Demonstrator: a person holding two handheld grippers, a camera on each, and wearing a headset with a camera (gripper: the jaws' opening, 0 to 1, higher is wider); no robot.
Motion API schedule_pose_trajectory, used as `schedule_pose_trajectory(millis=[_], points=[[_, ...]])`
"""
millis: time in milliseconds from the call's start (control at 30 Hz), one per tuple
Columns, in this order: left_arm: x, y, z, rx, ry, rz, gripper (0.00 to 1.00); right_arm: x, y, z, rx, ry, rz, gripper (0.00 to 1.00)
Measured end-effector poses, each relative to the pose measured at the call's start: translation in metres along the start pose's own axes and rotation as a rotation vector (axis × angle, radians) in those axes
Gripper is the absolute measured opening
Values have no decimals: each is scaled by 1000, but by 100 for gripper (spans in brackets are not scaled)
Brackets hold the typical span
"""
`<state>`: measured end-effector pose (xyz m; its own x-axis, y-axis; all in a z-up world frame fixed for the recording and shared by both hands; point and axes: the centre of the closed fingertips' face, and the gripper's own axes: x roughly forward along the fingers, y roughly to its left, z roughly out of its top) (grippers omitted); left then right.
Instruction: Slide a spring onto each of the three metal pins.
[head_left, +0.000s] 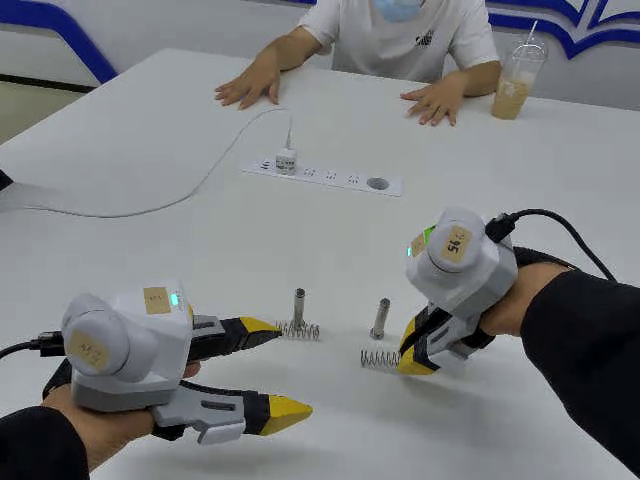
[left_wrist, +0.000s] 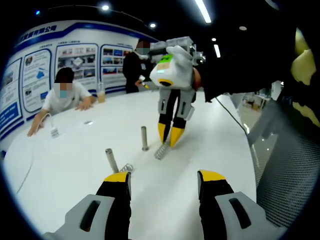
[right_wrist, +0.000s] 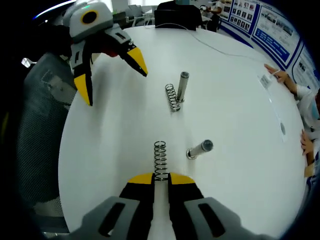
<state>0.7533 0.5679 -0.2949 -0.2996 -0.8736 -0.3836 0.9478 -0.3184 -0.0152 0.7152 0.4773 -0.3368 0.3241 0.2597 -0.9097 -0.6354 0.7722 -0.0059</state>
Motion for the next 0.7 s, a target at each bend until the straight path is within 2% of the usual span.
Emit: schedule_pose_trajectory(millis=[267, 467, 700], points=[[22, -10, -3, 34, 36, -71, 50, 0, 19, 2, -7, -4, 18, 11], [33, -17, -1, 65, 53, -116, 45, -5, 37, 17, -24, -39, 38, 11], [37, -24, -1, 102, 63, -148, 37, -7, 49, 34, -59, -62, 46, 11]])
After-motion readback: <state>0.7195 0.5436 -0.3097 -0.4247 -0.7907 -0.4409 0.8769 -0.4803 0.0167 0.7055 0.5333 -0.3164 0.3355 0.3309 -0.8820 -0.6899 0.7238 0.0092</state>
